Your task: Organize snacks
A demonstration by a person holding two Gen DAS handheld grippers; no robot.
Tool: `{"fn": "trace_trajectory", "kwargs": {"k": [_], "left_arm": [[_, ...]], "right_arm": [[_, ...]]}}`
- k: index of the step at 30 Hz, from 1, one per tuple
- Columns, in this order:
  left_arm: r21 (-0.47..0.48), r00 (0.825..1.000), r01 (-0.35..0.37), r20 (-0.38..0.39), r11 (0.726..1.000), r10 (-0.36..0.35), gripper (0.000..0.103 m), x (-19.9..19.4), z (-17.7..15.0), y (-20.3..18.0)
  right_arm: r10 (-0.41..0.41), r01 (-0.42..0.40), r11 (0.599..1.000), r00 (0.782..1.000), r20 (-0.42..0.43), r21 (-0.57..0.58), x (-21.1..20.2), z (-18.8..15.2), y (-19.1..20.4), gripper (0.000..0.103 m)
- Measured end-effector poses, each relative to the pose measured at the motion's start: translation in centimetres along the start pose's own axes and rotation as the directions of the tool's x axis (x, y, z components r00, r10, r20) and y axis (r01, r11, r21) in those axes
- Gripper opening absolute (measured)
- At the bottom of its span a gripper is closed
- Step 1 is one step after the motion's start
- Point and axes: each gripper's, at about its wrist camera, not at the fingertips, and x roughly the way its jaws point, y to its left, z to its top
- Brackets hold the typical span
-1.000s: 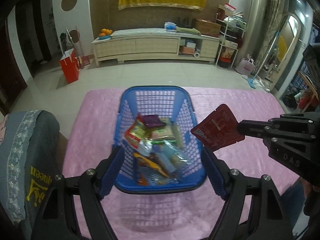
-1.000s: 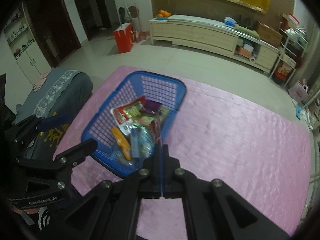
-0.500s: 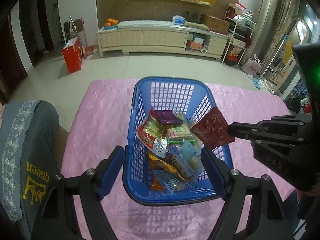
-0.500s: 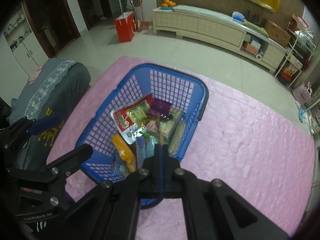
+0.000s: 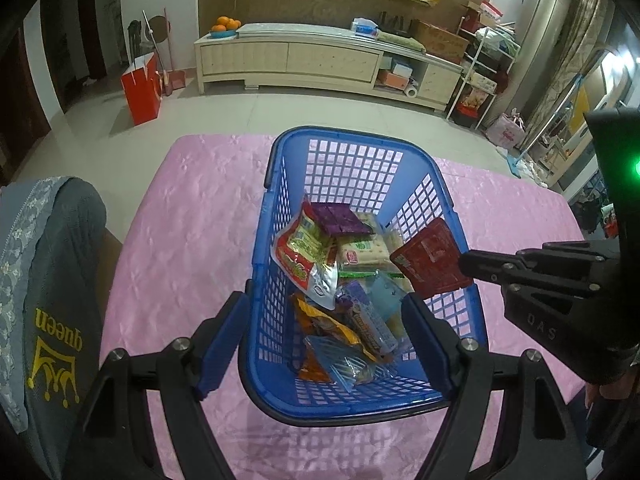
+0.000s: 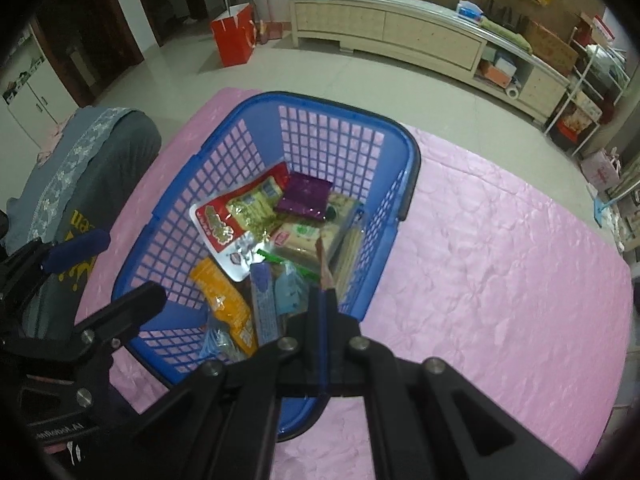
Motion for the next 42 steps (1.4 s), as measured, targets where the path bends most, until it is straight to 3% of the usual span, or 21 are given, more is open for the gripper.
{"fn": "trace_trajectory", "kwargs": {"k": [6, 8, 9, 10, 12, 23, 30, 39, 41, 42], "left_arm": [[0.009, 1.0, -0.007, 0.014, 1.0, 0.007, 0.077, -0.8, -0.1, -0.1], [0.0, 1.0, -0.008, 0.022, 1.0, 0.008, 0.077, -1.3, -0.2, 0.1], [-0.002, 1.0, -0.009, 0.025, 1.0, 0.009, 0.077, -1.3, -0.3, 0.1], [-0.004, 1.0, -0.01, 0.029, 1.0, 0.011, 0.077, -1.5, -0.3, 0.1], [-0.003, 0.999, -0.015, 0.036, 1.0, 0.015, 0.077, -1.9, -0.5, 0.1], [0.02, 0.994, -0.048, 0.104, 0.999, 0.046, 0.077, -5.3, -1.9, -1.3], [0.074, 0.981, -0.064, 0.187, 0.995, 0.049, 0.077, -8.4, -3.4, -4.3], [0.09, 0.925, -0.023, 0.381, 0.996, -0.013, 0.077, -13.6, -8.7, -7.9], [0.092, 0.91, -0.024, 0.413, 0.995, -0.016, 0.078, -14.5, -10.3, -8.8], [0.087, 0.906, -0.019, 0.423, 0.996, -0.02, 0.085, -14.8, -10.9, -9.1]], "right_arm": [[-0.006, 0.006, 1.0, 1.0, 0.002, 0.01, 0.0, -0.4, 0.1, 0.003], [-0.015, 0.015, 1.0, 1.0, -0.015, -0.005, 0.0, -0.7, 0.3, 0.013], [-0.003, 0.003, 1.0, 1.0, -0.02, -0.009, 0.0, -0.9, 0.4, 0.029], [0.011, -0.011, 1.0, 1.0, -0.014, -0.007, -0.2, -1.1, 0.4, 0.054], [0.023, -0.023, 1.0, 1.0, 0.009, -0.002, -0.6, -1.4, 0.3, 0.083], [0.006, -0.009, 1.0, 0.995, 0.104, 0.022, -4.3, -3.3, -0.7, 0.084], [-0.012, 0.005, 0.999, 0.976, 0.218, 0.033, -9.1, -6.1, -1.4, 0.084], [-0.085, 0.056, 0.995, 0.911, 0.403, 0.083, -15.2, -13.1, -2.9, 0.092], [-0.143, 0.112, 0.989, 0.876, 0.46, 0.094, -16.8, -15.1, -2.7, 0.1], [-0.16, 0.126, 0.987, 0.859, 0.486, 0.102, -17.5, -16.0, -2.7, 0.103]]}}
